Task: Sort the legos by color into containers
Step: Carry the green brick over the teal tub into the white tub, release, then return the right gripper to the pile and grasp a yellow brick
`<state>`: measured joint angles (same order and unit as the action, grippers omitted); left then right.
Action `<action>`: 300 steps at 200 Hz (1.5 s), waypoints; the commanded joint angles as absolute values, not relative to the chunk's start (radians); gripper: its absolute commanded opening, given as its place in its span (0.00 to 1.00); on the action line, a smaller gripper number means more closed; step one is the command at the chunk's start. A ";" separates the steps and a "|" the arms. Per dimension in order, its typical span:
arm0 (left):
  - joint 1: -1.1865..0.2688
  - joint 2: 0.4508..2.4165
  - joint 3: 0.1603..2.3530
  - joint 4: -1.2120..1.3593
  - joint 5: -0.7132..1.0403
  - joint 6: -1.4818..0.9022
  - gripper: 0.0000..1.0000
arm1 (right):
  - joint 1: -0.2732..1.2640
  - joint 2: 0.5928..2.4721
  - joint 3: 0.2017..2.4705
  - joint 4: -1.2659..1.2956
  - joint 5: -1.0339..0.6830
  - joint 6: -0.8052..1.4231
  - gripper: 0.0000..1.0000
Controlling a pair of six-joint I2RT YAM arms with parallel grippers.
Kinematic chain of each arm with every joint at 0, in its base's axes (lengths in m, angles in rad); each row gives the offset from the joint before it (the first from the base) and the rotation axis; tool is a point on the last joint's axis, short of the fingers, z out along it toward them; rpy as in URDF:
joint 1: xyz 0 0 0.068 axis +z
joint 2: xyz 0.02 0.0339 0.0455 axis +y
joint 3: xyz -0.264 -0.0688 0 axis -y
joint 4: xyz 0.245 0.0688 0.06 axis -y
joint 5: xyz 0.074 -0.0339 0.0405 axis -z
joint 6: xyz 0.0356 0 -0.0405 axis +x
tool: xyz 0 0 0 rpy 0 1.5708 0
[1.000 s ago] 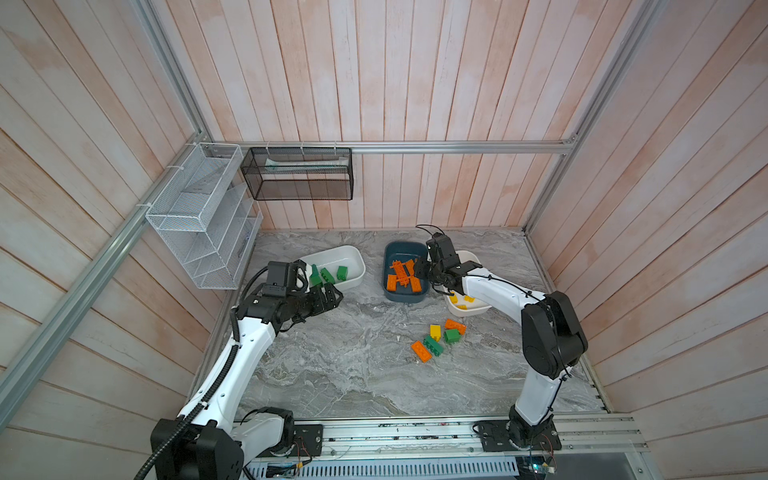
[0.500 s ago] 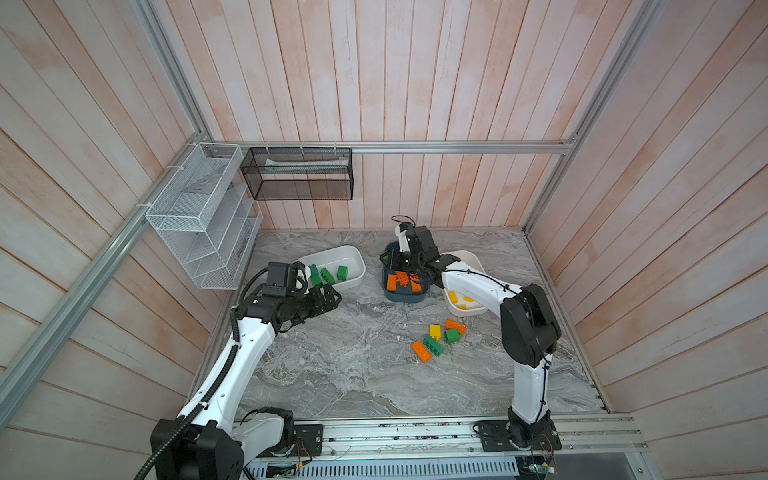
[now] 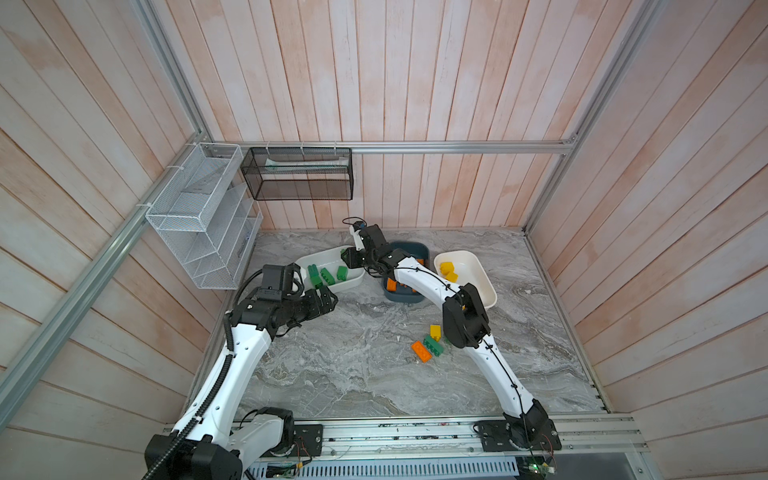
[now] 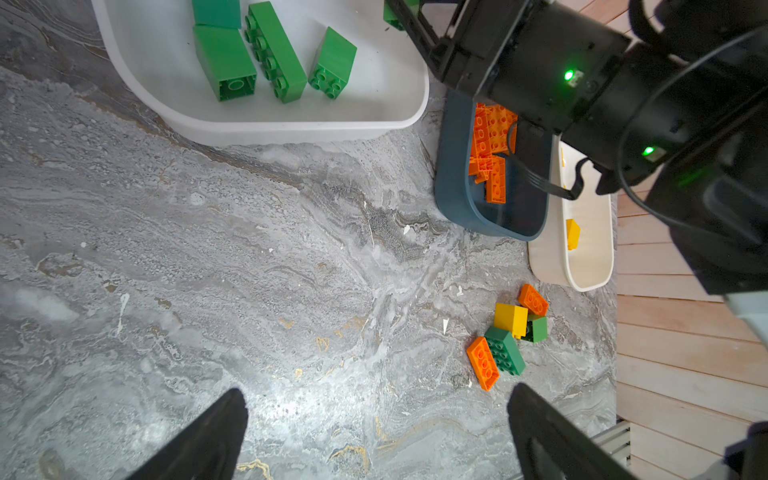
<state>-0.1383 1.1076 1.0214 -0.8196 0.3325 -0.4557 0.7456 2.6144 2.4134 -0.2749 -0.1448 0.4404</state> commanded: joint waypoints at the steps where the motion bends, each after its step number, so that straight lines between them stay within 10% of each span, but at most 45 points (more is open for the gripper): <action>1: -0.133 1.098 1.029 -0.822 0.328 -0.451 1.00 | 0.744 2.634 2.522 -0.389 -0.094 0.353 0.48; 40: -0.133 1.110 1.014 -0.793 0.357 -0.466 1.00 | 0.708 2.382 2.277 -0.418 -0.127 0.283 0.74; 138: -0.132 1.135 0.980 -0.700 0.507 -0.526 1.00 | 0.670 1.577 1.285 -0.689 0.067 0.747 0.74; 300: -0.132 1.095 0.879 -0.663 0.505 -0.529 1.00 | 0.680 1.685 1.051 -0.638 0.088 0.876 0.50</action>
